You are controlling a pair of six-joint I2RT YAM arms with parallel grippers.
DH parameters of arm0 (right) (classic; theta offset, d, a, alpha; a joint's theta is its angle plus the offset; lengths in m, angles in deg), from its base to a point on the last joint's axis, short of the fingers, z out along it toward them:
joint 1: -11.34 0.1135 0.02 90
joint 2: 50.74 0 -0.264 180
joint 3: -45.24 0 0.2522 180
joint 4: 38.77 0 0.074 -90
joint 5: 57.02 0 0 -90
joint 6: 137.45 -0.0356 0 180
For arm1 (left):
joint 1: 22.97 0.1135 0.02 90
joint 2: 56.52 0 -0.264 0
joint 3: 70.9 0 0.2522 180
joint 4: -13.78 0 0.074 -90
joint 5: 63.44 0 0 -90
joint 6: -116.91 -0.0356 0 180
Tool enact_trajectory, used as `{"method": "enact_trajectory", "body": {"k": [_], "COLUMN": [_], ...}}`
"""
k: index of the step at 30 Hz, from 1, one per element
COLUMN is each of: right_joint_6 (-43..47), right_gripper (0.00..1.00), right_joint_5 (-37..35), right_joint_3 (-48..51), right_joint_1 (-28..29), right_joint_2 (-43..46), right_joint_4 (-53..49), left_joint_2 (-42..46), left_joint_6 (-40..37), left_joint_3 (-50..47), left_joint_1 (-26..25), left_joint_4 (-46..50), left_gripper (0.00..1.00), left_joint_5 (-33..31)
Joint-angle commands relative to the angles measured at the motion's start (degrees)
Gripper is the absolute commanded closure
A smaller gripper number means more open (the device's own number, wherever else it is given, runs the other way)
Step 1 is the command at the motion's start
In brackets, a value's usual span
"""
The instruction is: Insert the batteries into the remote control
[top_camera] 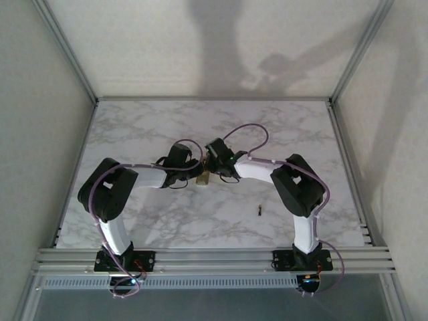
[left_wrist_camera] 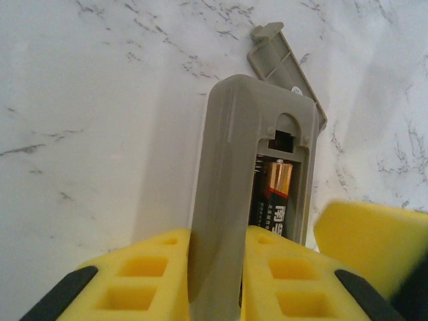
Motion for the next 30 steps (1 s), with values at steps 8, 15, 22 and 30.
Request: {"method": "enact_trajectory", "body": {"k": [8, 15, 22, 30], "right_joint_6": [1.3, 0.0, -1.3, 0.0], "right_gripper": [0.52, 0.55, 0.6, 0.58], "right_joint_5": [8.2, 11.8, 17.1, 21.6], "right_joint_3": [1.1, 2.8, 2.9, -0.1], "right_joint_1": [-1.4, -4.4, -7.0, -7.3], "right_joint_2": [1.1, 1.6, -0.8, -4.8], "right_joint_4": [1.9, 7.7, 12.0, 11.1], "left_joint_2": [-4.6, -4.4, -4.3, -4.4], "left_joint_6": [-0.6, -1.5, -1.8, -1.9], "left_joint_3": [-0.4, -0.1, -0.2, -0.3], "left_joint_1": [-0.4, -0.4, -0.5, -0.5], "left_joint_4": [6.1, 6.9, 6.8, 6.6], "left_gripper": [0.8, 0.8, 0.8, 0.8], "left_joint_5": [-4.3, -4.5, -4.1, -3.9]}}
